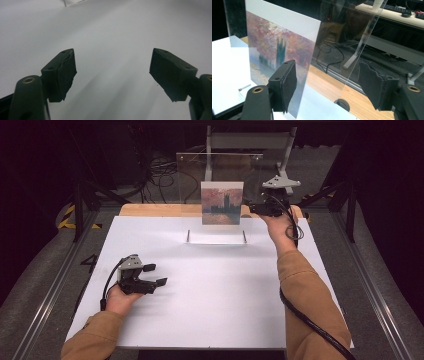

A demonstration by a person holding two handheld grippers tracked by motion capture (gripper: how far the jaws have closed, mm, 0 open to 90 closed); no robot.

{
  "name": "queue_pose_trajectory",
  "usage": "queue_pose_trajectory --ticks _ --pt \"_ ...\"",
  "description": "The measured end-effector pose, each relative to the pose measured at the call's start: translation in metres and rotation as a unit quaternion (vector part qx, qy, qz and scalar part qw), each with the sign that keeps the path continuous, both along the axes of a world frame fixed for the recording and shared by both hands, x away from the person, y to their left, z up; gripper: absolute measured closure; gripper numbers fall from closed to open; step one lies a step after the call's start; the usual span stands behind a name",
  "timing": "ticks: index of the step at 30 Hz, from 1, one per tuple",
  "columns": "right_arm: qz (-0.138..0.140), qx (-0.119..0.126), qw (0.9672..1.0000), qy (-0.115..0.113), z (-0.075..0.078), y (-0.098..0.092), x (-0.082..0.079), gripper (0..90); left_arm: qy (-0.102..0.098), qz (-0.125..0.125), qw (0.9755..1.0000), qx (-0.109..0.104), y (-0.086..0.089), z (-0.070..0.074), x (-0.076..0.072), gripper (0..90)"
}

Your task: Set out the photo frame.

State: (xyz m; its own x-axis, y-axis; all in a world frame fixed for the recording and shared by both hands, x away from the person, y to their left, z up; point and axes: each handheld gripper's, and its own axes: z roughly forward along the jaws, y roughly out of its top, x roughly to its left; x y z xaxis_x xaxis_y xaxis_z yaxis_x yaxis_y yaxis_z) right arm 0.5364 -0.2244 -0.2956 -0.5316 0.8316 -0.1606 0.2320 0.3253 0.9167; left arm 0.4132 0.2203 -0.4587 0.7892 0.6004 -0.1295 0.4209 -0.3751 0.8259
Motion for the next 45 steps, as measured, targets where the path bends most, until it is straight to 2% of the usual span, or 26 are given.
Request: queue_pose_trajectory --ticks 4,5,6,8,10,13,14,17,24,28,30,31,35,39,41,45 --pt "0.003 0.004 1.0 -0.003 0.001 -0.003 -0.003 30.1 -0.005 -0.005 1.0 0.0 -0.001 0.001 0.0 21.4" --pt "0.005 0.008 1.0 -0.002 0.002 -0.004 -0.004 30.0 0.001 -0.003 1.0 -0.005 -0.002 0.001 -0.001 21.4" --pt "0.005 0.011 0.9999 -0.002 0.003 -0.005 -0.005 29.9 -0.006 -0.004 1.0 0.003 -0.001 0.002 0.0 21.4" --pt "0.009 0.019 0.9998 0.001 0.005 -0.009 -0.009 29.4 -0.002 -0.006 1.0 -0.006 -0.003 0.004 -0.001 21.5" --pt "0.023 0.029 0.9993 0.008 0.009 -0.015 -0.015 27.2 -0.008 -0.009 0.9999 -0.004 -0.003 0.006 -0.001 21.5" --pt "0.039 0.035 0.9986 0.012 0.013 -0.019 -0.021 25.1 -0.007 -0.012 0.9998 -0.014 -0.003 0.011 -0.002 21.4" --pt "0.046 0.037 0.9982 0.013 0.015 -0.021 -0.024 24.5 -0.014 -0.014 0.9998 -0.008 -0.003 0.013 -0.002 21.4" --pt "0.069 0.04 0.9966 0.02 0.022 -0.029 -0.037 20.3 -0.011 -0.019 0.9997 -0.014 -0.004 0.016 -0.004 21.3" --pt "0.093 0.05 0.9941 0.026 0.028 -0.052 -0.072 12.5 -0.015 -0.027 0.9994 -0.013 -0.008 0.023 -0.013 20.7" --pt "0.093 0.045 0.994 0.036 0.026 -0.066 -0.092 4.2 -0.009 -0.024 0.9995 -0.019 -0.007 0.026 -0.018 19.4" --pt "0.094 0.045 0.9937 0.04 0.024 -0.071 -0.1 2.1 -0.018 -0.026 0.9994 -0.014 -0.005 0.029 -0.02 19.0" --pt "0.096 0.045 0.9935 0.04 0.023 -0.074 -0.106 0.9 -0.016 -0.025 0.9994 -0.016 -0.005 0.029 -0.021 18.5" --pt "0.1 0.052 0.993 0.037 0.02 -0.083 -0.125 0.1 -0.016 -0.018 0.9994 -0.024 -0.001 0.032 -0.028 16.5" --pt "0.103 0.058 0.9922 0.039 0.014 -0.091 -0.14 0.1 -0.026 -0.019 0.9991 -0.025 0.003 0.035 -0.033 13.0" --pt "0.101 0.051 0.9929 0.038 0.008 -0.094 -0.149 0.1 -0.031 -0.022 0.9989 -0.029 0.005 0.036 -0.036 11.9" --pt "0.1 0.053 0.9927 0.043 -0.005 -0.101 -0.162 0.0 -0.033 -0.018 0.9987 -0.035 0.008 0.037 -0.041 10.7"
